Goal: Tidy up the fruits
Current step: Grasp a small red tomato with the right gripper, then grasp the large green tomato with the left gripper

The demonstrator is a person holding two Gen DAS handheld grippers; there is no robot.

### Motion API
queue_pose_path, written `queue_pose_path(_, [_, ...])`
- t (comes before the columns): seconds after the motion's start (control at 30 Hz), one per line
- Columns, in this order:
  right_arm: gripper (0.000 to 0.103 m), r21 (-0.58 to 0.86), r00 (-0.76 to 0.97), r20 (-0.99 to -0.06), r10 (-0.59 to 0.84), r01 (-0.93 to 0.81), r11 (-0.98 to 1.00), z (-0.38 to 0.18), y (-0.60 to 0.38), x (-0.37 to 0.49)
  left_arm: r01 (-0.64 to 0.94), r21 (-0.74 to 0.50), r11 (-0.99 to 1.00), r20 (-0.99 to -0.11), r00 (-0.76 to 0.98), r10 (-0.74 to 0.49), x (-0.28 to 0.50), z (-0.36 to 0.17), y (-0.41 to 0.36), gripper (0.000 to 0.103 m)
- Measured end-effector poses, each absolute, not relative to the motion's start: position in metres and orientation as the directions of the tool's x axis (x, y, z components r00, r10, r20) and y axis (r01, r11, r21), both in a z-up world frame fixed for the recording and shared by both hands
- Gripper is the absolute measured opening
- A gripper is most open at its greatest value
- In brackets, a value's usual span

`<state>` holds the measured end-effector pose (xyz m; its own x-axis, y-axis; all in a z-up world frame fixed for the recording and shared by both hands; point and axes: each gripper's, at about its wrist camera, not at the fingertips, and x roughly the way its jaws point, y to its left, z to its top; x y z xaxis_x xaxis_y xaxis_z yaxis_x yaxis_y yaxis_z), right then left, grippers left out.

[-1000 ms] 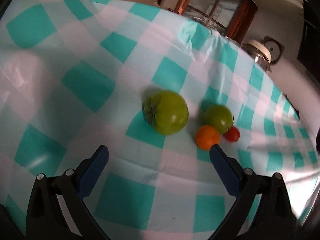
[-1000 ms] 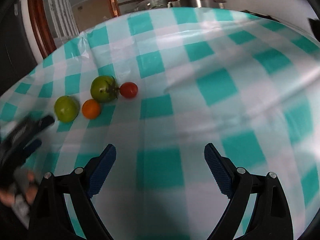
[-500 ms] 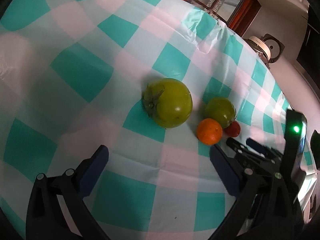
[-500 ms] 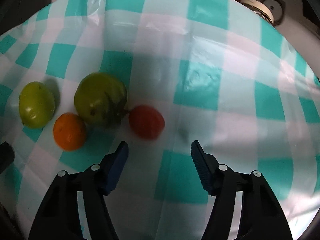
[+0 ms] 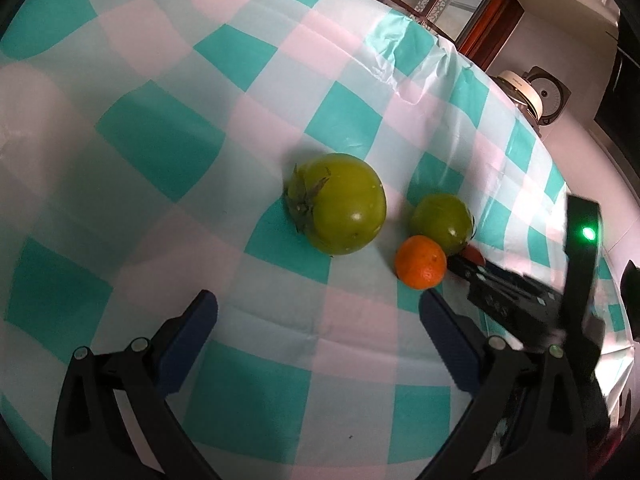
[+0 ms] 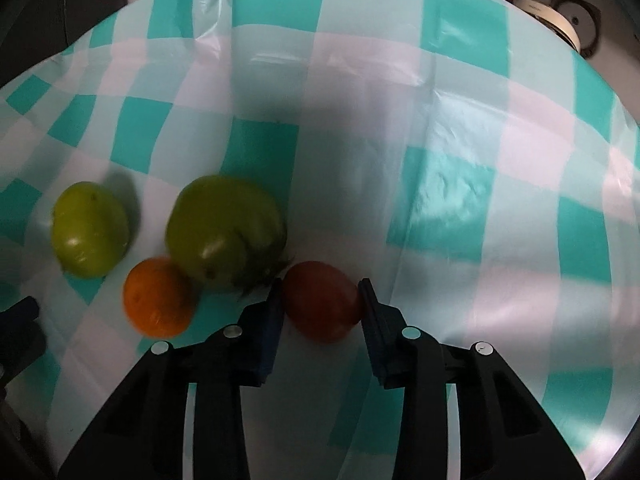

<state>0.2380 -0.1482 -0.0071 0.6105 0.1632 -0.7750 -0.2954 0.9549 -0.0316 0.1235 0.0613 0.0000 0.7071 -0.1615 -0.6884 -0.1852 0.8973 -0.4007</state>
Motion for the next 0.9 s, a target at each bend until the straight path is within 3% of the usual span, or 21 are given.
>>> queue_pose_path(0.3, [0.037, 0.285, 0.678, -0.682, 0.274, -0.098, 0.953, 0.0, -0.192, 0.16, -0.189, -0.402, 0.896, -0.691, 0.704, -0.162, 0.123, 0.0, 0.065, 0.101])
queue_pose_path(0.53, [0.037, 0.393, 0.679, -0.65, 0.341, -0.083, 0.916, -0.003, -0.205, 0.143, -0.21, -0.316, 0.925, -0.692, 0.719, -0.073, 0.129, 0.006, 0.06, 0.101])
queue_pose_path(0.9, [0.037, 0.39, 0.672, -0.652, 0.351, -0.1, 0.915, -0.002, -0.181, 0.145, -0.222, -0.19, 0.956, -0.725, 0.688, 0.016, 0.187, 0.008, 0.049, 0.1])
